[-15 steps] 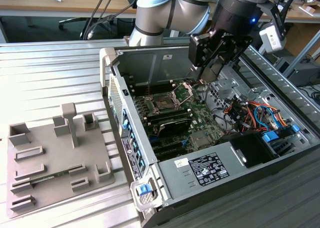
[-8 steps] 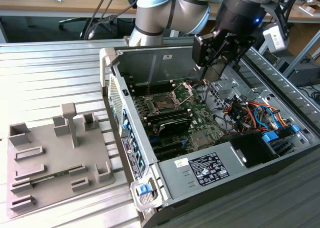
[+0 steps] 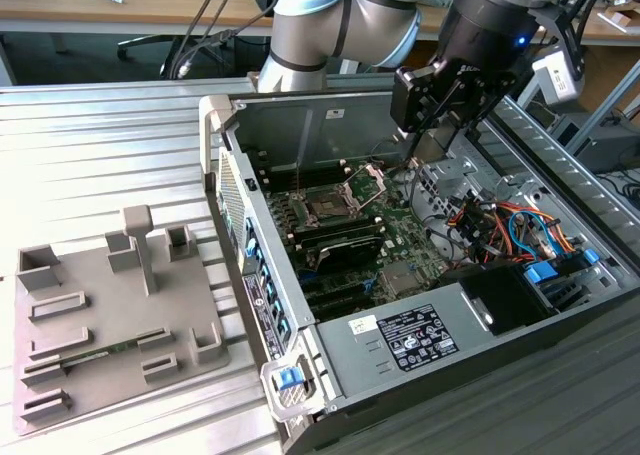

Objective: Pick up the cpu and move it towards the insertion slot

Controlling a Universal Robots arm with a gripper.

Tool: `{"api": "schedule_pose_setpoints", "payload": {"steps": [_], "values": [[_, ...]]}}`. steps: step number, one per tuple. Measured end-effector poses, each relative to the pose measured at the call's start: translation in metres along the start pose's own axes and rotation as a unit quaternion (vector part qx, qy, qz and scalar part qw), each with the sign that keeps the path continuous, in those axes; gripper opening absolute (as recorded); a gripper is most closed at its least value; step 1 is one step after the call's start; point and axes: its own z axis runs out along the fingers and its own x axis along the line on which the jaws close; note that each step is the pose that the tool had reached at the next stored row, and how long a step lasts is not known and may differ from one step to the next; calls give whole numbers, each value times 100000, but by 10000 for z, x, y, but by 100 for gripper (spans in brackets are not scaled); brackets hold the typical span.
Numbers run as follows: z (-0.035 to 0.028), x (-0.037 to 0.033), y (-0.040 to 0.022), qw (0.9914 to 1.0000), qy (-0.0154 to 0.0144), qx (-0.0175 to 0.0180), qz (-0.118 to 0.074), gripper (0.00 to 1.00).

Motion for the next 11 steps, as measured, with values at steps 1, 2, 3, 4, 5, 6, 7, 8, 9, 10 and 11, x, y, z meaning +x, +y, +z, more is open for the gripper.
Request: {"api": "schedule_pose_setpoints", "payload": {"steps": [1, 2, 3, 4, 5, 6, 7, 8, 9, 10, 11], "values": [[0, -12, -1, 100000, 1, 3, 0, 55], [1, -24, -1, 100000, -1, 0, 1, 55], [1, -33, -2, 100000, -1, -1, 2, 55], [1, -41, -2, 100000, 0, -1, 0, 55], [1, -46, -2, 100000, -2, -3, -1, 55], [1, -47, -2, 100000, -3, -2, 2, 55], [0, -48, -2, 100000, 0, 0, 2, 55], [1, -49, -3, 100000, -2, -3, -1, 55], [1, -49, -2, 100000, -1, -2, 2, 55], [1, -50, -2, 100000, -2, -1, 1, 55], [1, -51, 3, 100000, -3, -2, -8, 55]]}}
